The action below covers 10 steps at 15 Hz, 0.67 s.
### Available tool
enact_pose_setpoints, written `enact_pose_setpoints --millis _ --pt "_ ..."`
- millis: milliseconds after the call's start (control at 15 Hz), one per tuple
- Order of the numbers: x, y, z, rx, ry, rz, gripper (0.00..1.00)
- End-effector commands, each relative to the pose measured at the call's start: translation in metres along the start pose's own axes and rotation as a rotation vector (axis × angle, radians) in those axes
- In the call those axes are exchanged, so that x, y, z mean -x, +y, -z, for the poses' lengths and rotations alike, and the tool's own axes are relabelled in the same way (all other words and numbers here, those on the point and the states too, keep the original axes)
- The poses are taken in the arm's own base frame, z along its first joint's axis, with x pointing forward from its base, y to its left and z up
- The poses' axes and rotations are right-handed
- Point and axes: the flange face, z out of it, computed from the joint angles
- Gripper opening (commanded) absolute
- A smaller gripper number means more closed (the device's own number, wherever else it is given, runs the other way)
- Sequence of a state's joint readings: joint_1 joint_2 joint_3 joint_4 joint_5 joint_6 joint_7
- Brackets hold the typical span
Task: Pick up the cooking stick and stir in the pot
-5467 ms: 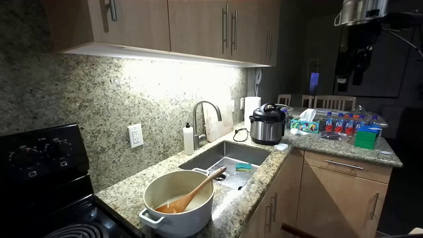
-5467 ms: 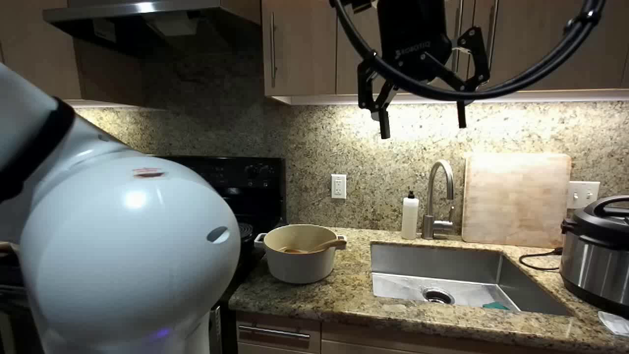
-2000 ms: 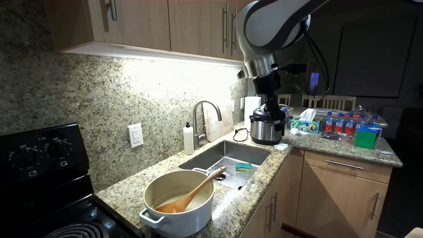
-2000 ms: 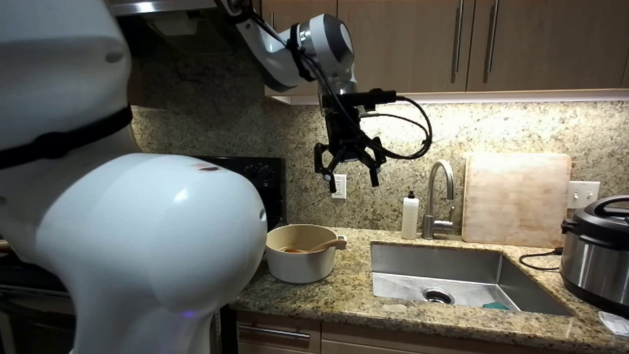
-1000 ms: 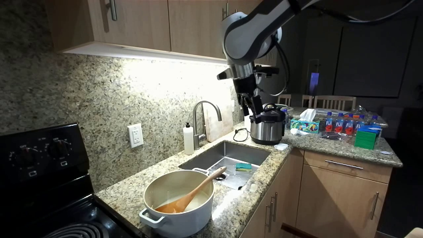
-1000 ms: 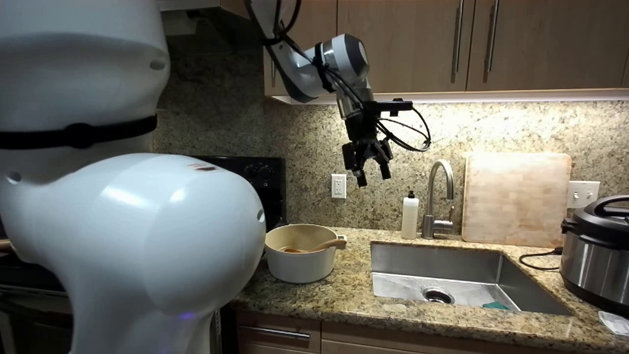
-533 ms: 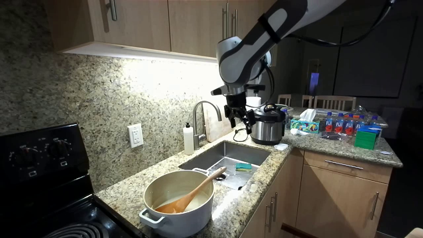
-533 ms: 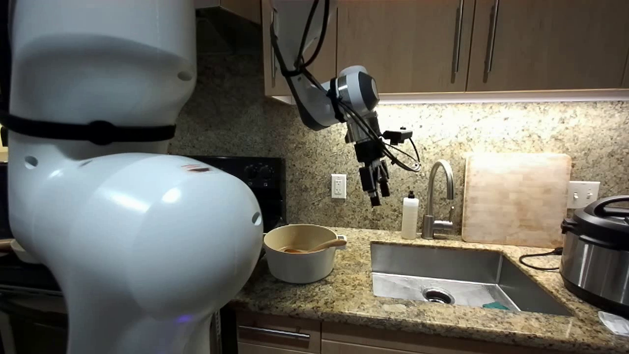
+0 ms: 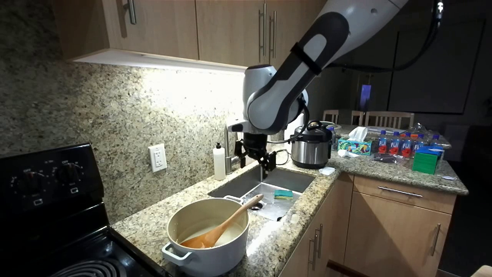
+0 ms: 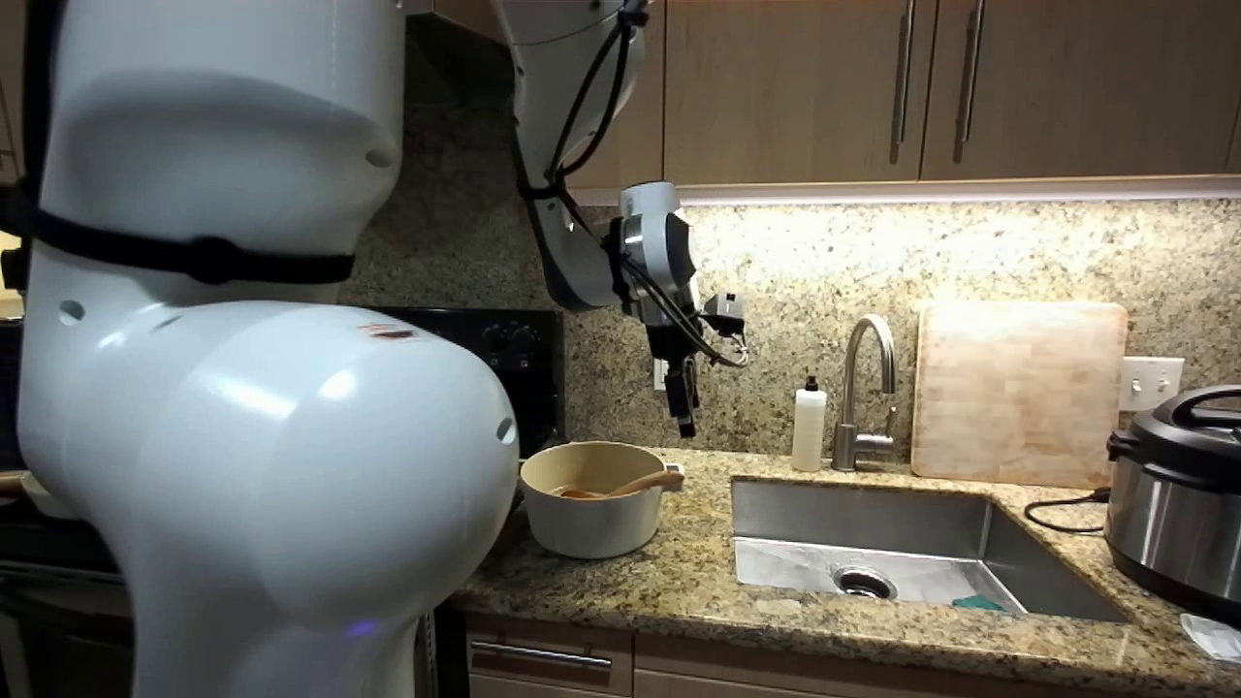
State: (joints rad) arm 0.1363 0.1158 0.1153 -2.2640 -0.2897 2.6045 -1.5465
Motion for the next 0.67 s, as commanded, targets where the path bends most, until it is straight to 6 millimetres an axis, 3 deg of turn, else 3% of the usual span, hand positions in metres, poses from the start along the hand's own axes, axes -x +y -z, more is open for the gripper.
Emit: enact_pose_setpoints --millis 0,267,600 --pt "-0.029 0.016 -0.024 -0.019 0.151 0.124 1.0" --pt "-0.043 0.01 -0.042 -0.171 0.327 0.147 1.0" --pt "-0.014 -0.017 -0.042 -0.252 0.369 -0.012 1.0"
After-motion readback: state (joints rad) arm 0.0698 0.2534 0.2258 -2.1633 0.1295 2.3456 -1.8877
